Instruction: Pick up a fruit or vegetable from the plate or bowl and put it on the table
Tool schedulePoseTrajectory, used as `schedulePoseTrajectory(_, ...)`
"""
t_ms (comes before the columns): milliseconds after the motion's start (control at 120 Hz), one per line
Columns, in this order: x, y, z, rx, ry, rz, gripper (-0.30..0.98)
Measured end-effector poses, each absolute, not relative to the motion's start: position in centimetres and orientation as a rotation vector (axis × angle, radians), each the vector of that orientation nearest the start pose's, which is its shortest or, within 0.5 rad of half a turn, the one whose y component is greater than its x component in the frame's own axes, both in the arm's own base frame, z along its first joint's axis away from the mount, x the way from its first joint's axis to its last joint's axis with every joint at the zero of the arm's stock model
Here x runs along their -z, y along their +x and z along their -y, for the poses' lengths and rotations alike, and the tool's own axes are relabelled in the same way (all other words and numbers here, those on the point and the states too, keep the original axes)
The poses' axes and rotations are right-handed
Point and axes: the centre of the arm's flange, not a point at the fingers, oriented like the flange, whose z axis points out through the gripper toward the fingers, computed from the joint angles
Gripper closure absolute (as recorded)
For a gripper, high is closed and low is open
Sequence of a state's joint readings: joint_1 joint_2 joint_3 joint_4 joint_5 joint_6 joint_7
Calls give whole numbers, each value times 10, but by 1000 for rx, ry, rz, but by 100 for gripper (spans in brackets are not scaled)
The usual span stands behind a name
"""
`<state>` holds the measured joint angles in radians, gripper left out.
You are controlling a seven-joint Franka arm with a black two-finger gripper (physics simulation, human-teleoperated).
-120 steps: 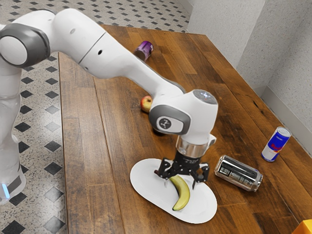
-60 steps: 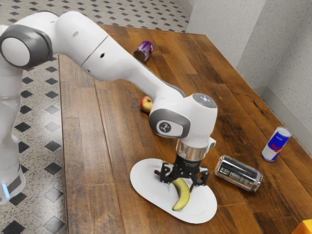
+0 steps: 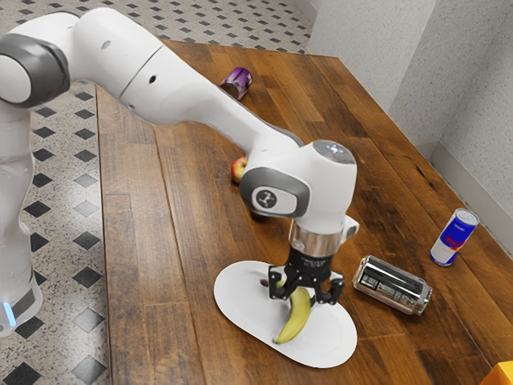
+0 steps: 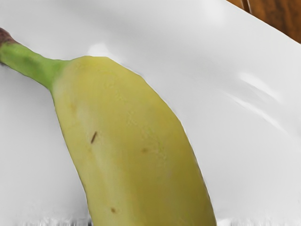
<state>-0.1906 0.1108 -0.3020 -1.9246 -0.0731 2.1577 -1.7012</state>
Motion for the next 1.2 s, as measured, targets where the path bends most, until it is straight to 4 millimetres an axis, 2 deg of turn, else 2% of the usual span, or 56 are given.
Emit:
schedulePoseTrajectory(150,-477,514,290,-2,-2724,1900,55)
schedulePoseTrajectory(267,-512,518,298,32,-2767,1893,57)
schedulePoseTrajectory(342,-532,524,312,54,-2805,1860,57)
schedulePoseTrajectory(392,-539,522,328,58,-2837,1815,57)
schedulePoseTrajectory(500,-546,513,378,45,-2921,1679,57)
schedulePoseTrajectory(625,-550,526,420,31,-2977,1579,56)
schedulePoseTrajectory(725,-541,535,456,15,-3001,1495,56)
schedulePoseTrajectory(842,-516,551,478,-22,-2984,1446,56)
schedulePoseTrajectory(1067,-475,585,484,-65,-2926,1437,56)
schedulePoseTrajectory(1200,-471,578,495,-66,-2921,1388,55)
